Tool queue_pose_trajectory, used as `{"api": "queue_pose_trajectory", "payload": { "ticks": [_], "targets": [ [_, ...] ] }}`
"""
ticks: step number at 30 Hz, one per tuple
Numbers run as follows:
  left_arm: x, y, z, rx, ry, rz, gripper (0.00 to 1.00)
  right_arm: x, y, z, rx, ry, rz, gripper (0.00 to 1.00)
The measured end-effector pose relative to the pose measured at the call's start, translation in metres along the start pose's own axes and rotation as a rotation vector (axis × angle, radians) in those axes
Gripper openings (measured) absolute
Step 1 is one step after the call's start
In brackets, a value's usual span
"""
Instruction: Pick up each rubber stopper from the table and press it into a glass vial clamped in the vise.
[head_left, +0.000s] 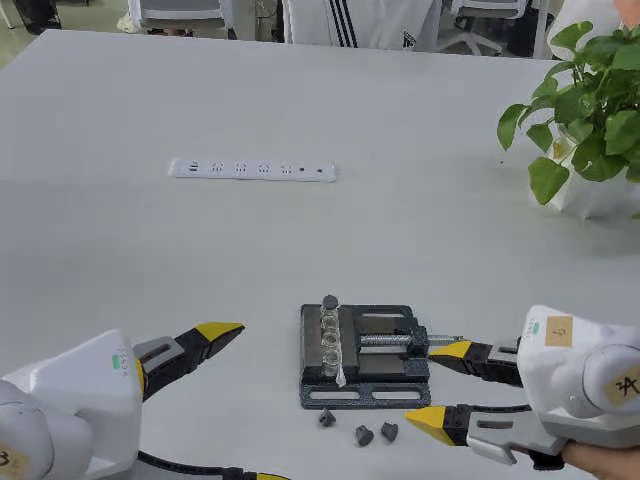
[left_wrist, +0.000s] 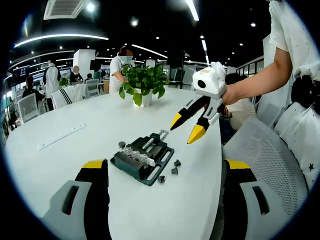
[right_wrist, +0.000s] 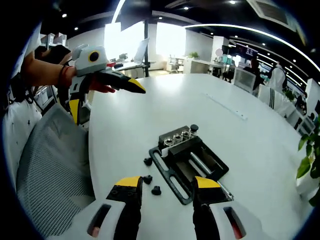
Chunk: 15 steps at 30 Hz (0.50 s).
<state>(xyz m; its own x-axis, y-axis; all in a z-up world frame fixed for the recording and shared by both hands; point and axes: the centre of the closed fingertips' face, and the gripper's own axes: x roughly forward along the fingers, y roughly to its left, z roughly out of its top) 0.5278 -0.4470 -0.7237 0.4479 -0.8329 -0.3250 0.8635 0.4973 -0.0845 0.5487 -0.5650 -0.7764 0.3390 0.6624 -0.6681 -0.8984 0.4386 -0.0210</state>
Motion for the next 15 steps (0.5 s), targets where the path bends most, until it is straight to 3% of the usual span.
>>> {"api": "queue_pose_trajectory", "payload": {
  "ticks": [5, 15],
  "targets": [
    [0.000, 0.000, 0.000, 0.001, 0.003, -0.004, 0.95, 0.006, 0.004, -0.016, 0.019, 0.009, 0.011, 0.38],
    [0.003, -0.002, -0.003, -0.001, 0.016, -0.013, 0.95, 0.029, 0.015, -0.040, 0.028, 0.040, 0.037, 0.29]
  ]
}}
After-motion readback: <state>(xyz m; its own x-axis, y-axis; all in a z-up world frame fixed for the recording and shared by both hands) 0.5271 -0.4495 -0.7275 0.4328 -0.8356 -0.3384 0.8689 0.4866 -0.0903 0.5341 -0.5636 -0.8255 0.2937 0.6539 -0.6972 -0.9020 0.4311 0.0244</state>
